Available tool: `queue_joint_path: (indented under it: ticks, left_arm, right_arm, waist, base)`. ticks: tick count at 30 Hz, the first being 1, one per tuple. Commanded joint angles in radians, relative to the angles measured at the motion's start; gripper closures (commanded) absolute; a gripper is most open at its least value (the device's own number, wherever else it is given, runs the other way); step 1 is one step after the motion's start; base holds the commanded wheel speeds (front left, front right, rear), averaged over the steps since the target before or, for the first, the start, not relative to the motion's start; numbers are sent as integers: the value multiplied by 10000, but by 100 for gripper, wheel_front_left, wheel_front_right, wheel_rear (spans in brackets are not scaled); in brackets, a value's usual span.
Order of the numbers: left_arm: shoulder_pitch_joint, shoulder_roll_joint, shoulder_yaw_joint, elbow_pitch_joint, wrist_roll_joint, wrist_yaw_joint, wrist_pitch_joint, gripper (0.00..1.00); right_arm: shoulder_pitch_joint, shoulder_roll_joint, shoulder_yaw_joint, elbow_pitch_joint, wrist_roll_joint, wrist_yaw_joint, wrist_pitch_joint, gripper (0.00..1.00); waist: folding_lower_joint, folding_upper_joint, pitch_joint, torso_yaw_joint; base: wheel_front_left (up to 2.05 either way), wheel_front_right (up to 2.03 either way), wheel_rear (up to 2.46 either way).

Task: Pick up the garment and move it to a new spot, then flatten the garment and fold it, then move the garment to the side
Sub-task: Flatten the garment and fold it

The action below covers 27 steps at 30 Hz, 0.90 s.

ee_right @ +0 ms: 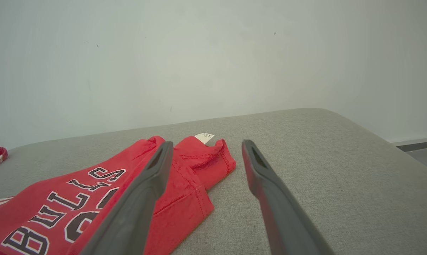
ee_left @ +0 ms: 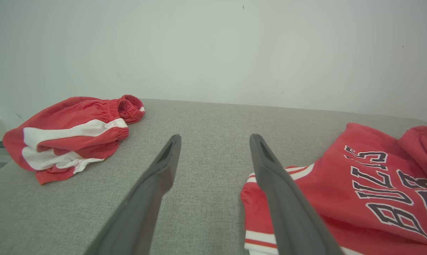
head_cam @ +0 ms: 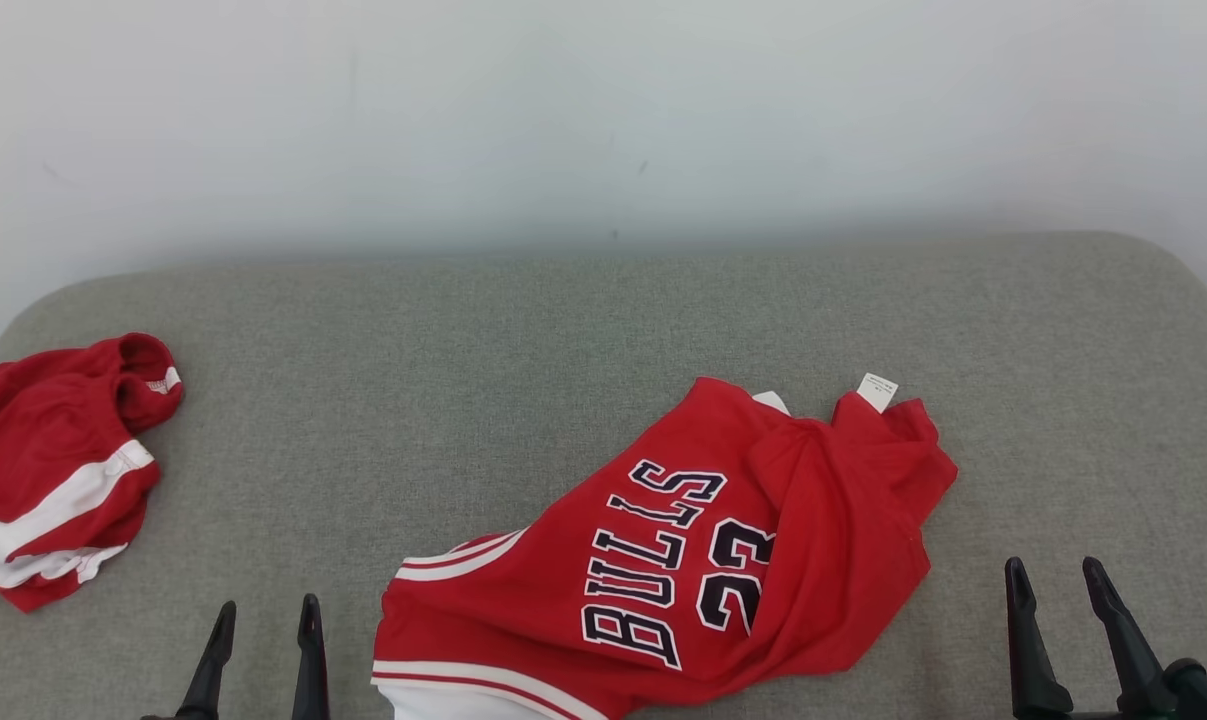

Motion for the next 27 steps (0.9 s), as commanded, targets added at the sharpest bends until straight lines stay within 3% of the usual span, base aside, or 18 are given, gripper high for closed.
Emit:
queue_joint_path:
  ticks: [1,27]
  left_arm:
    - [194,-4,6,-49,138,33,-33,0]
    - [789,283,152,-358,605,-57,-33,0]
  right_arm:
    - [132,37,-26,14,-60,-23,-5,0]
    - [612,311,-81,193,-230,-23,-5,0]
  waist:
    - [1,0,-85,18]
    - [1,0,-338,273]
  base:
    - [0,0,0]
    - [0,0,0]
